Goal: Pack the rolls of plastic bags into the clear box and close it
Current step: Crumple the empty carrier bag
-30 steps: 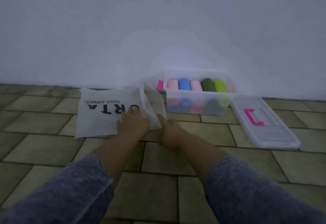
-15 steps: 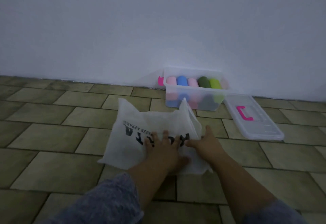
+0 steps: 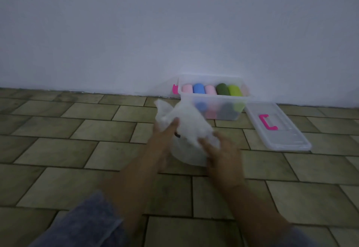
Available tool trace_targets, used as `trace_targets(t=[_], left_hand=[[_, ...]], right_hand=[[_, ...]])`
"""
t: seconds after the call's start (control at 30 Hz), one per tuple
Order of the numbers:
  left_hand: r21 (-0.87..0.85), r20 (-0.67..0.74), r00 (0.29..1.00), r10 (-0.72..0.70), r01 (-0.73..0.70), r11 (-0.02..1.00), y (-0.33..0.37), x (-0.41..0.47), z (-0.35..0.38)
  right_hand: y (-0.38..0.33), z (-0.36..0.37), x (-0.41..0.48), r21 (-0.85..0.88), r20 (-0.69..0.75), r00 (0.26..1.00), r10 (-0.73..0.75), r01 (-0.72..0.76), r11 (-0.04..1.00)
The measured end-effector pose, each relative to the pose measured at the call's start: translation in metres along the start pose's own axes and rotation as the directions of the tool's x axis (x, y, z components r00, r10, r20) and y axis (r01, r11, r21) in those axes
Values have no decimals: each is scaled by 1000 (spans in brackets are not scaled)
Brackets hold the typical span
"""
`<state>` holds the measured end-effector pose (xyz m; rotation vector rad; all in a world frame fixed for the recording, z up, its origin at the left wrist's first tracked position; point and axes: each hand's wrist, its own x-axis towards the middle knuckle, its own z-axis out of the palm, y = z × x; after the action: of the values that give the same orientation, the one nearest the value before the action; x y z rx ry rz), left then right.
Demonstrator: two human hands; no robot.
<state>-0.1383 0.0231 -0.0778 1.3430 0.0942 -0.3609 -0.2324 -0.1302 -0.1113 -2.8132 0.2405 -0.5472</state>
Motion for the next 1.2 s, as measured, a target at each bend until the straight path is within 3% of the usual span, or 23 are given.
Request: trace_targets(t=[0.07,0.13,0.17,0.2,0.27,0.3,0.33,0.37,0.4,0.47,0.53,0.57,0.6,0.67,0.73,0.8,0.9,1.0,1.03,1.13,1.2], left_hand=[[268,80,987,138,-155,951,-2,2,30],[619,259,922,288,-387,684,-19,-3,47],[669,371,878,304,-479,568,-33,-4,47],[683,449,852,270,-522,511,-45,-6,44],[732,532,821,208,-569,375,-69,-9,32],[758,581,789,199,-614,221,-80,-10,29],[749,642,745,184,-660,60,-90,-11,26],[722,689,707,162,-690,-56,-96,-13,25],[700,714,688,126,-705,-118,-97,-16,25],[689,723,686,81,-709,-150,-96,-17,24],[663,747,659,87,-732,-153,-90,-17,20],[649,760,642,97,-747,-141,-85,-18,17],[640,768,631,106,-763,-96,-80,-18,15],[644,750,655,96,-755,119,-68,-20,14],[689,702,712,-31,-667,283,-52,-22,12],[757,637,750,-179,-565,328,-32,-21,2],[825,517,813,-269,-390,409,6,-17,-16],[877,403,889,-217,-307,369,40,-14,-18],[901,372,908,-192,-304,310,46,-13,-14],[933,354,911,-211,-360,11,47,-15,5],[933,328,911,-251,-354,-67,34,-19,17]], right_hand=[[-13,14,-9,-156,209,977,-45,79,985],[-11,24,-15,-94,293,954,-61,92,991],[-8,24,-19,88,274,960,-59,37,995],[-7,18,-20,358,238,971,-3,-85,930],[-1,3,-18,762,90,958,273,-243,601],[5,-6,-13,826,-11,913,407,-221,518],[11,-14,-6,825,-114,878,465,-177,537],[16,-22,3,763,-189,890,415,-133,632],[19,-30,14,659,-210,938,277,-73,749],[23,-38,36,369,-72,997,-21,46,928],[23,-40,54,95,59,981,-183,177,980],[22,-40,60,37,132,965,-229,226,973],[20,-40,63,22,217,937,-272,274,962],[21,-33,59,58,390,861,-325,330,942],[27,-21,40,125,501,810,-304,280,952],[34,-9,21,120,561,780,-278,255,959],[38,4,9,-1,583,771,-256,315,949],[35,7,12,26,561,795,-231,262,965],[34,6,13,53,539,812,-226,235,970],[36,1,14,66,423,890,-169,156,986],[45,-9,12,56,344,936,-80,65,996]])
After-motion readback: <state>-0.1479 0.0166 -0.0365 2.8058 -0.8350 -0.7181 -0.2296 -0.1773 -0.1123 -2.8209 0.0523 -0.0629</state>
